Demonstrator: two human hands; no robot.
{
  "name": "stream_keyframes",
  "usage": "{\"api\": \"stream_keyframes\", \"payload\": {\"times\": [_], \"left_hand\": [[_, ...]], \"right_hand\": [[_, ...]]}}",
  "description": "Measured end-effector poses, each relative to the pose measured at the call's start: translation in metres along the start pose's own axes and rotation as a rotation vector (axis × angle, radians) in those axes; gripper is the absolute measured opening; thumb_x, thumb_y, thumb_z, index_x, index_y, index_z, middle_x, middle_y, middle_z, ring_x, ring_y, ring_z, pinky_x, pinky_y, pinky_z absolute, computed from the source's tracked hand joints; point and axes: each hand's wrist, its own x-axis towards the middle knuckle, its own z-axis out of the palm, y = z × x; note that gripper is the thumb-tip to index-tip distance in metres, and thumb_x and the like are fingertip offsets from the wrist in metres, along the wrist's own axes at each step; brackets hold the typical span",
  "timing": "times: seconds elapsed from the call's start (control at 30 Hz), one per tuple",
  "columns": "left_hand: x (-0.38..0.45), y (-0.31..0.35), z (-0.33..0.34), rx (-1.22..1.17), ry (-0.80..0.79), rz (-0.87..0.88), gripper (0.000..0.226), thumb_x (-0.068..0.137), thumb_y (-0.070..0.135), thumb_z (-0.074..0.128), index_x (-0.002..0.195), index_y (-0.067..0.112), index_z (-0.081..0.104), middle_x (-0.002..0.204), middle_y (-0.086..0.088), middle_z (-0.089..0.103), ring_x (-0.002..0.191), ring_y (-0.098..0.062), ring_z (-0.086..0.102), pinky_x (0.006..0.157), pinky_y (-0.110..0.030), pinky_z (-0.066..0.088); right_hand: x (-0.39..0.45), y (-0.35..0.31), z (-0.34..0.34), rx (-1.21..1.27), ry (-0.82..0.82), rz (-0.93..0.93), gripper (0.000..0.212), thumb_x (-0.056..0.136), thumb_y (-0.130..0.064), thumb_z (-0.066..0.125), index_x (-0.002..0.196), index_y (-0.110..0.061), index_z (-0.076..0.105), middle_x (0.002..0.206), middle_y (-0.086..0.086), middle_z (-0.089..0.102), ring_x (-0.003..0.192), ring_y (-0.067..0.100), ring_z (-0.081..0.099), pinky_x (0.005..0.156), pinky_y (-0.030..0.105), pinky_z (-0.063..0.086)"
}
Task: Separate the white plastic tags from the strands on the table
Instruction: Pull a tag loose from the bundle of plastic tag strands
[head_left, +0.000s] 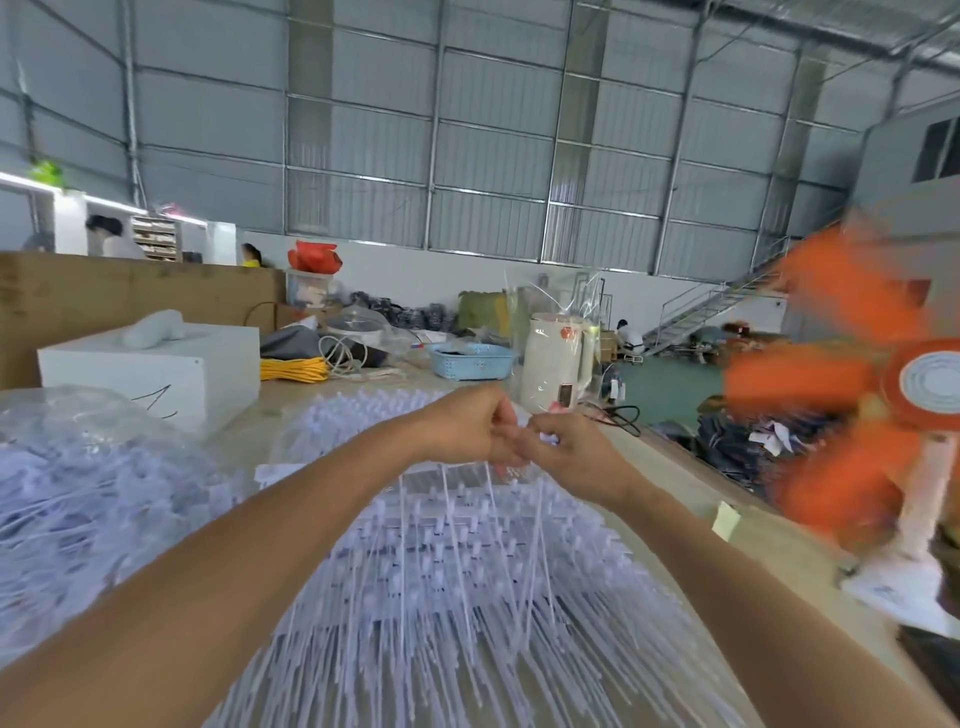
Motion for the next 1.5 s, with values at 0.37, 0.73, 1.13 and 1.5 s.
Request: {"api": "stream_keyframes", "payload": {"times": [0.37,0.73,1.13,1.5], "left_hand": [[-0.009,0.001,-0.004,-0.426,-0.047,-0.017,0.028,0.093,0.003,0.050,0.067,0.007,0.060,0.040,0.004,0.048,0.039,-0.008,0.038,0.040,-0.013,0.029],[-0.042,-0.014,-0.078,-0.681,-0.122,-0.101,0.028,0.075,0.013,0.052,0.048,0.011,0.062,0.042,0.002,0.037,0.031,-0.006,0.027,0.034,-0.016,0.021],[-0.003,0.023,0.028,-0.154,0.034,-0.120,0.066,0.097,0.060,0.022,0.136,0.013,0.047,0.134,-0.011,0.054,0.112,-0.024,0.055,0.097,-0.038,0.042],[-0.062,0.003,0.019,-0.392,0.290,-0.205,0.035,0.103,0.026,0.036,0.095,0.001,0.059,0.091,-0.023,0.063,0.050,-0.008,0.042,0.044,-0.016,0.036]], "right_hand": [[-0.001,-0.007,0.010,-0.184,0.335,-0.264,0.048,0.090,-0.028,0.042,0.060,0.008,0.054,0.052,0.019,0.053,0.046,0.031,0.045,0.048,0.037,0.034],[-0.033,0.057,-0.074,-0.323,0.736,0.067,0.036,0.077,-0.027,0.044,0.061,0.001,0.060,0.054,0.018,0.056,0.052,0.021,0.052,0.053,0.032,0.039],[0.011,-0.009,-0.043,0.017,0.376,0.062,0.036,0.090,-0.017,0.052,0.060,0.000,0.061,0.061,0.009,0.066,0.042,0.018,0.045,0.047,0.030,0.042],[0.034,-0.047,0.042,0.039,0.516,0.130,0.049,0.091,-0.031,0.050,0.052,-0.015,0.026,0.045,-0.001,0.026,0.047,0.018,0.027,0.049,0.032,0.026]]}}
